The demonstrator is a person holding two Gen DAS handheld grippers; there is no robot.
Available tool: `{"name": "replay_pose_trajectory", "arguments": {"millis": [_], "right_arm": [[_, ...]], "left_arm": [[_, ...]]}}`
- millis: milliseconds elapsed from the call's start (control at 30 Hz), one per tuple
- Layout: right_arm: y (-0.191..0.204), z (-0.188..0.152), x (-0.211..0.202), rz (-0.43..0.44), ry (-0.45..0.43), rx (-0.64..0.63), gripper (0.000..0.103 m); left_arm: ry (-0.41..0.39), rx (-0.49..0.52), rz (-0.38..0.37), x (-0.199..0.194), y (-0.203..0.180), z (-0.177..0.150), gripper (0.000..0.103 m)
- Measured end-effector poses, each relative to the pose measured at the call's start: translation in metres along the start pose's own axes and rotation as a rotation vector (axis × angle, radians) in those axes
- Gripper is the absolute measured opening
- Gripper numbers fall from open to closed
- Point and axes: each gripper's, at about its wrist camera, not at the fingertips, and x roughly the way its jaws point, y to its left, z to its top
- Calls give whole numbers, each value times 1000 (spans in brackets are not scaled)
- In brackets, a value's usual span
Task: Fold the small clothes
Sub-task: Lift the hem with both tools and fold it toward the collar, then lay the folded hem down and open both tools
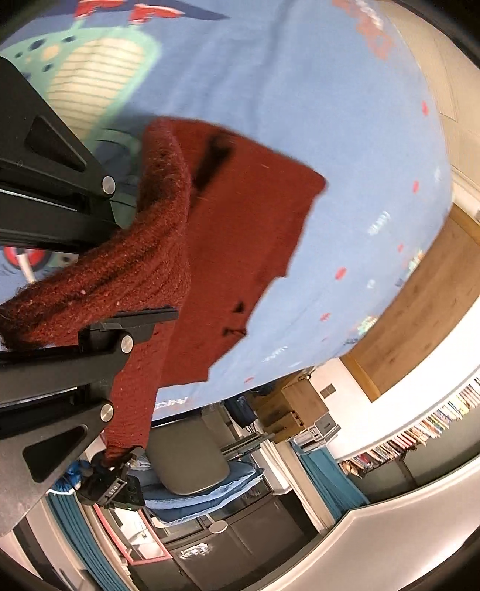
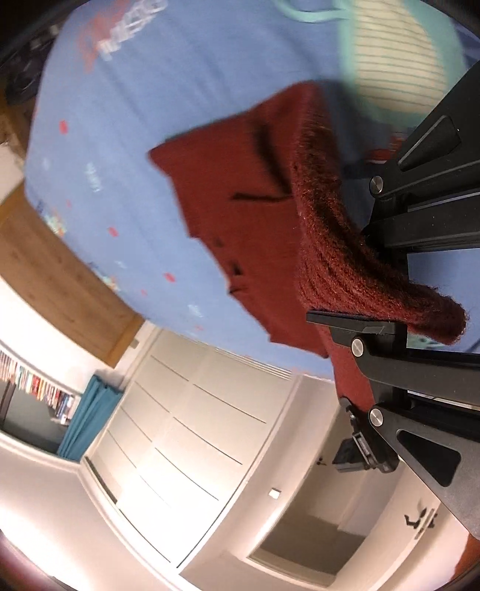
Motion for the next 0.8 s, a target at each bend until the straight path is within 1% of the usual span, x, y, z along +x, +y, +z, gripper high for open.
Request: {"name": "replay_pose_trajectory", "arguments": {"millis": [67, 167, 333, 500, 700, 800], "right_arm": [[4, 16, 6, -15, -13, -18, 8], [3, 36, 18, -39, -26, -23, 8], [-9, 58, 47, -87, -15, -19, 8], [-30, 72, 75, -135, 14, -4, 8], [-62, 78, 108, -199, 56, 61, 11], [-79, 80, 121, -224, 71, 117, 12]], "left_arm": [[-10, 18, 16, 8, -3, 10, 6], [-20, 14, 37, 25, -1, 21, 6], [-2, 11, 116, 66, 15, 33, 6], [36, -15, 170, 101, 42, 45, 6], [101, -45, 251, 138, 70, 50, 7], [113, -67, 256, 144, 79, 51, 9]]}}
